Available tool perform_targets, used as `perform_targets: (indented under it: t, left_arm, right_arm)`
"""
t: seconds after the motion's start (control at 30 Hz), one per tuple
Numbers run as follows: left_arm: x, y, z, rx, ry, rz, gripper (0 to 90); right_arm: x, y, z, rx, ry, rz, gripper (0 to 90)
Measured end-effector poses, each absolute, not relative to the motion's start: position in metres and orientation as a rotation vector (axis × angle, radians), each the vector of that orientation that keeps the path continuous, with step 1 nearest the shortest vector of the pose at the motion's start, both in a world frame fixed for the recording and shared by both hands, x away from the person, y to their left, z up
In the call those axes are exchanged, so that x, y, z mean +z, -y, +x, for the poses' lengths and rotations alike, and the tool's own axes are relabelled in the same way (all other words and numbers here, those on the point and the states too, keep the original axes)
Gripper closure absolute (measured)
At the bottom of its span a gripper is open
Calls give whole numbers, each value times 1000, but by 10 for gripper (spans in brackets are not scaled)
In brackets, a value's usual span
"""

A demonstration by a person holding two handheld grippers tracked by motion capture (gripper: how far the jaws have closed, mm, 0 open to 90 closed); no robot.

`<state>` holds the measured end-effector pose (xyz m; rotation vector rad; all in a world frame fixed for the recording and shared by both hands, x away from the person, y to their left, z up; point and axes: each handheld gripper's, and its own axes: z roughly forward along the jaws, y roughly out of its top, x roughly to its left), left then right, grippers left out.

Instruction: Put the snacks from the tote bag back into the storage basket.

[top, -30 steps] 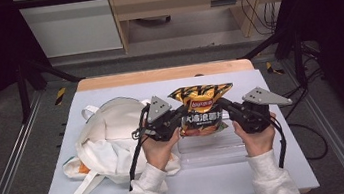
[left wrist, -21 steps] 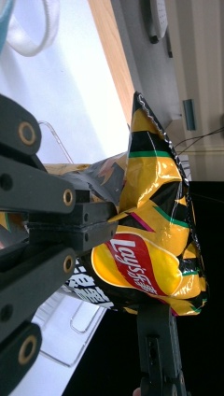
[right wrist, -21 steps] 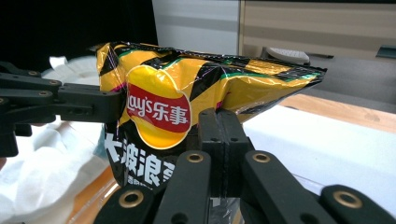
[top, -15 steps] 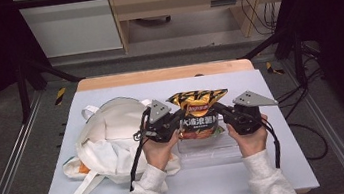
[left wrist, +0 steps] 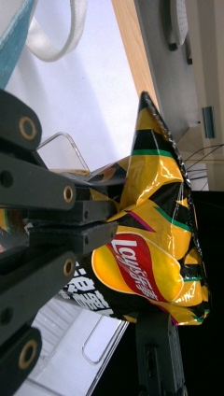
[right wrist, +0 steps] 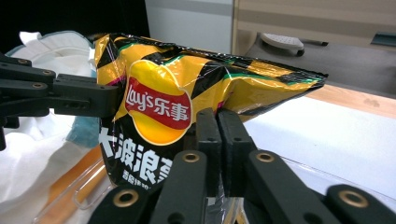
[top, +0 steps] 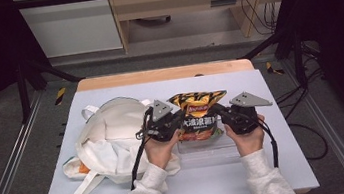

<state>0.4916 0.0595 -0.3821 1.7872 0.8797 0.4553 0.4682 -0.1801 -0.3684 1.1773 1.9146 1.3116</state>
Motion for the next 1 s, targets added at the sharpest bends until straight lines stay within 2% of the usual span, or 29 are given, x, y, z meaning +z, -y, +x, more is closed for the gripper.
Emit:
perform_targets:
  t: [0.1,0.2,0.37,0.57,0.73,1.0]
  left_arm:
    - [-383,-59,493,481,-889,1786,821]
    - [-384,-60,495,506,-898,1781,746]
    - [-384,-63,494,530,-908,1747,573]
    - [-379,-74,493,518,-880,1723,423]
    - [-373,-85,489,506,-845,1737,319]
    - [-367,-113,483,507,-838,1762,239]
  right_arm:
    - [-370,177,469,1297,-1909,1173,833]
    - [-373,174,471,1275,-1898,1160,753]
    - [-373,174,473,1284,-1845,1148,534]
    - [-369,180,473,1316,-1789,1153,302]
    - [-367,184,472,1345,-1775,1156,200]
    - [-363,188,467,1375,-1772,1140,142]
